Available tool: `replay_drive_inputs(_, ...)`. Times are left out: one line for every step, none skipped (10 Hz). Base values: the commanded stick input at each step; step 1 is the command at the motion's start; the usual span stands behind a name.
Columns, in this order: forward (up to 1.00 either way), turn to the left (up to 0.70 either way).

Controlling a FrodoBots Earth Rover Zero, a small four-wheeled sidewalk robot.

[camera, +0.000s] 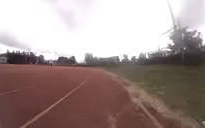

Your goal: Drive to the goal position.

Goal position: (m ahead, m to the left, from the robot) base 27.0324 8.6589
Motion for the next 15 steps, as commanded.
replay_drive_inputs(0.7,0.0)
replay_drive_inputs(0.7,0.0)
replay_drive_inputs(0.7,0.0)
replay_drive_inputs(0.7,0.0)
replay_drive_inputs(0.7,0.0)
replay_drive_inputs(0.7,0.0)
replay_drive_inputs(0.7,0.0)
replay_drive_inputs(0.7,0.0)
replay_drive_inputs(0.7,0.0)
replay_drive_inputs(0.7,0.0)
replay_drive_inputs(0.7,0.0)
replay_drive_inputs(0.7,0.0)
replay_drive_inputs(0.7,0.0)
replay_drive_inputs(0.7,0.0)
replay_drive_inputs(0.7,0.0)
